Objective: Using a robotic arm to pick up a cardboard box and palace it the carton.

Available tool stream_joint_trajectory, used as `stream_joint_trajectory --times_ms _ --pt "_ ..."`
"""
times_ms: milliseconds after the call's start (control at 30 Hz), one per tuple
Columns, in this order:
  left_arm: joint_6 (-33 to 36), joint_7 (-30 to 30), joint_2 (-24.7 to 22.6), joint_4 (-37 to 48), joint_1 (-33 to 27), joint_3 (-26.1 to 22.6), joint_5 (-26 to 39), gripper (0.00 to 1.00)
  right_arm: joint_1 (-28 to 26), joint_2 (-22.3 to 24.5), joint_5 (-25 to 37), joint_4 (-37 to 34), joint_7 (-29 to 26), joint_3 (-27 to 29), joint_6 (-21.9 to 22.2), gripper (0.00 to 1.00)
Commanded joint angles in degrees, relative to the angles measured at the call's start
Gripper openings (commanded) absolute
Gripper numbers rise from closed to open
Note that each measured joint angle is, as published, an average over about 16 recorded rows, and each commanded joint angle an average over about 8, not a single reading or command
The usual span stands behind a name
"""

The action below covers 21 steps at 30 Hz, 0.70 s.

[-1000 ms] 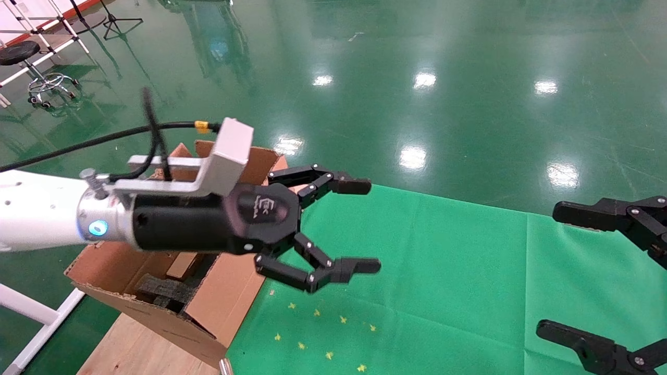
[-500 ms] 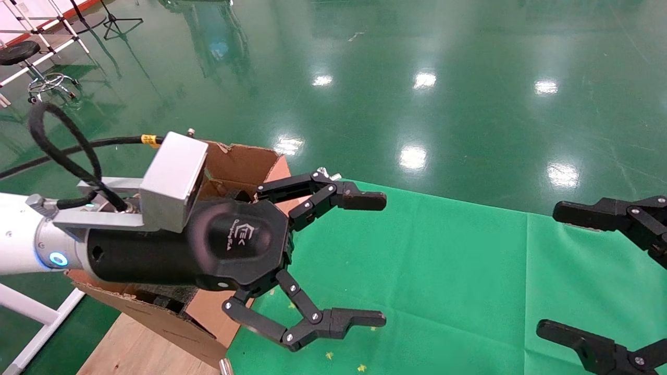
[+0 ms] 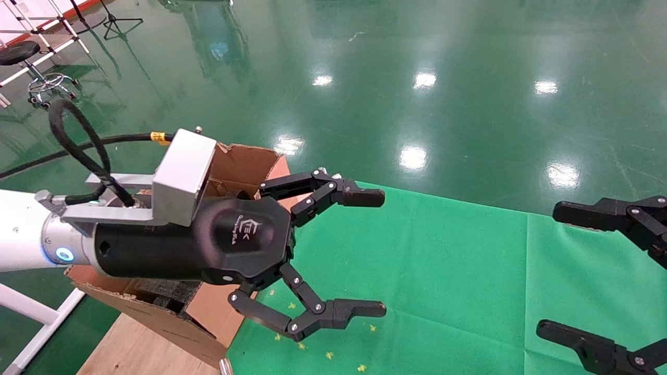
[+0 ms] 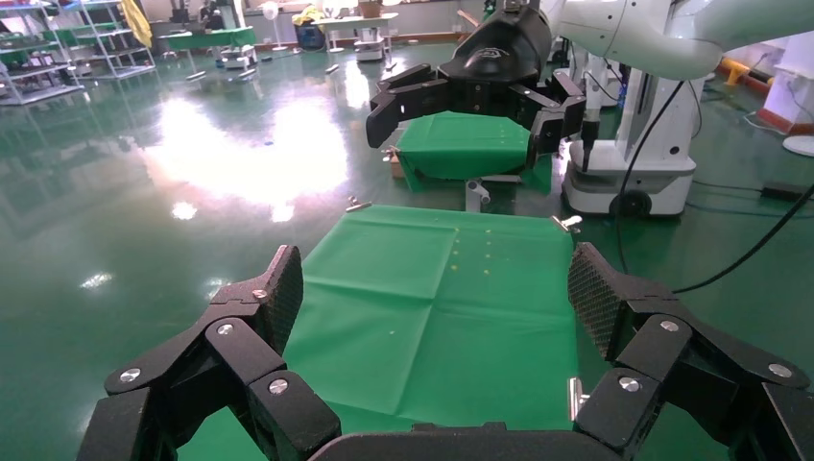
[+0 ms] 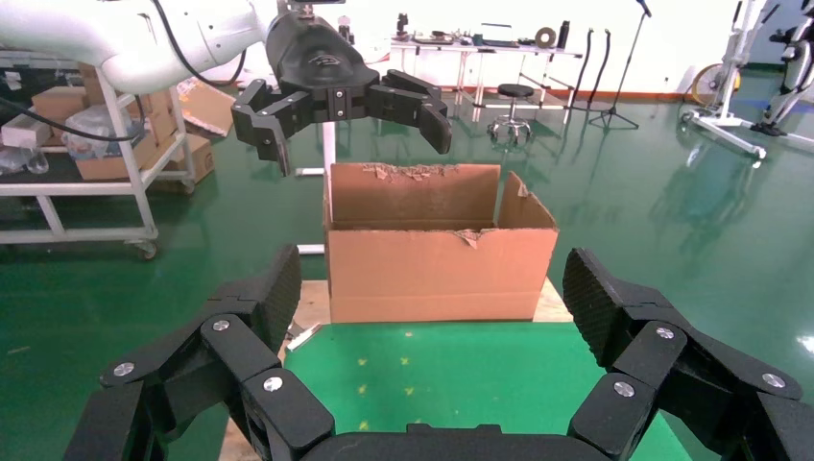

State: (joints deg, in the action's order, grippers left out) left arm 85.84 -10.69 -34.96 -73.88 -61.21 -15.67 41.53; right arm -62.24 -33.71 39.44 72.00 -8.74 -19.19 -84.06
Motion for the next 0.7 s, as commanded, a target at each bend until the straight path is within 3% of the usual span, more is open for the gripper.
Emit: stream_joint_trajectory --times_ms 33,700 --pt "-0.04 -0.02 -0.01 0.10 -0.10 -0.10 0.08 1.00 0.00 0.00 0.00 0.00 0.00 0.00 0.00 1.00" --pt "-0.19 -0.10 -0.06 0.40 -0.42 -0.44 0.38 1.00 0.00 0.00 0.00 0.00 0.00 0.00 0.00 1.00"
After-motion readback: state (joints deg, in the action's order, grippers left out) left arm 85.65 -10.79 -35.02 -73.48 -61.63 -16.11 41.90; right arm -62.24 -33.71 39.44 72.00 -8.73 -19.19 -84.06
